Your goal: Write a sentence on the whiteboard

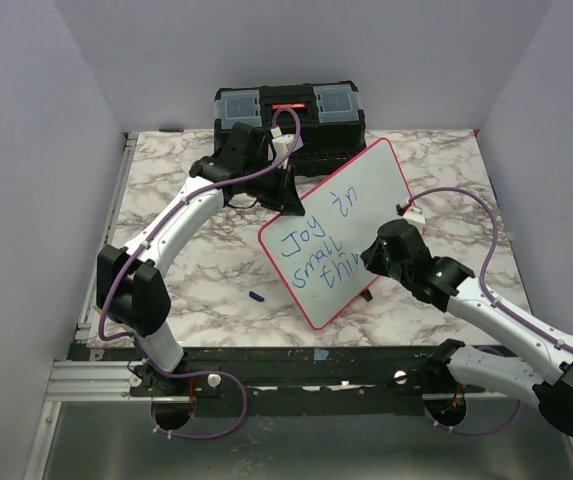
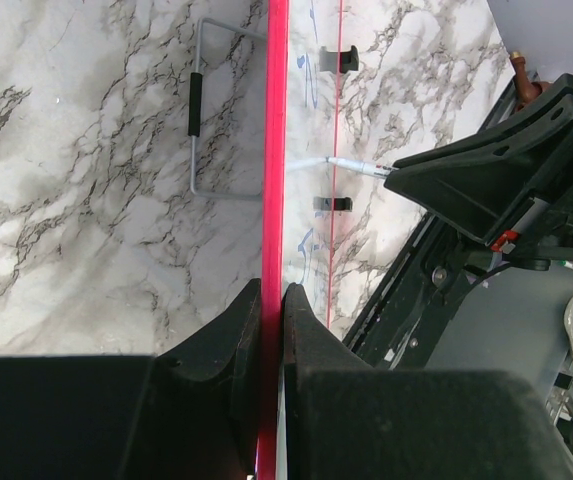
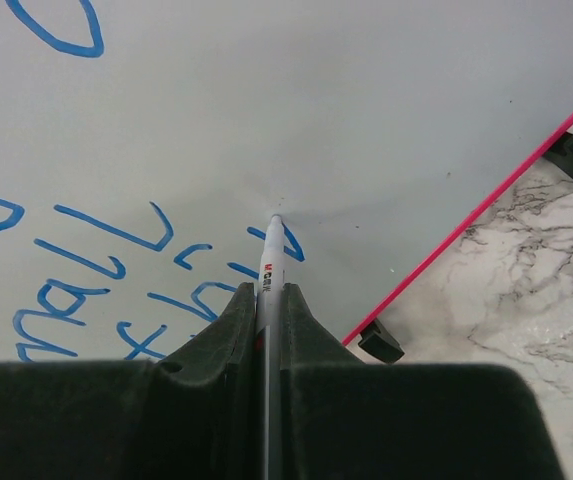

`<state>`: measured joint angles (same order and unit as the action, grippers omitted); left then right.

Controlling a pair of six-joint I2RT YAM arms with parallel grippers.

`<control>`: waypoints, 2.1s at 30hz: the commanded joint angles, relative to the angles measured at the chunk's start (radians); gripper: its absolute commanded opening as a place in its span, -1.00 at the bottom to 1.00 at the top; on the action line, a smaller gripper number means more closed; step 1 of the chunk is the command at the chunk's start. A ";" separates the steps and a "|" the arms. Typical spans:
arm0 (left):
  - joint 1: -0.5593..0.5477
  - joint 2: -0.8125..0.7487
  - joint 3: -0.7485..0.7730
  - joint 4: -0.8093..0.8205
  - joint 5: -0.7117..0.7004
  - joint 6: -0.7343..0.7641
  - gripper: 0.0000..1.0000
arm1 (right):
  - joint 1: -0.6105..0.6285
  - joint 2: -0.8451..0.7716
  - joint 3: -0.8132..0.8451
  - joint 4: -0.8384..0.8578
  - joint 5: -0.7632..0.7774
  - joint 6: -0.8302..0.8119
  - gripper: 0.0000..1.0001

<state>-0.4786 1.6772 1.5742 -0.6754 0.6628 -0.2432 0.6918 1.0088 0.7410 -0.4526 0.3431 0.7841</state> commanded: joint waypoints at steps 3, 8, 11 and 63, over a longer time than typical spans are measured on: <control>-0.012 -0.006 0.003 0.000 -0.040 0.056 -1.00 | 0.001 0.031 0.032 0.110 -0.003 0.009 -0.99; -0.011 -0.005 0.003 0.000 -0.040 0.056 -1.00 | 0.001 0.037 0.041 0.082 0.044 0.008 -0.99; -0.011 -0.006 0.004 0.000 -0.040 0.056 -1.00 | -0.001 0.044 0.041 0.056 0.068 0.015 -0.99; -0.012 -0.021 0.000 0.005 -0.033 0.053 -1.00 | -0.001 -0.082 0.041 -0.058 0.206 0.001 -0.99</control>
<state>-0.4816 1.6772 1.5742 -0.6746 0.6640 -0.2474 0.6918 0.8948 0.7464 -0.4973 0.4839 0.8097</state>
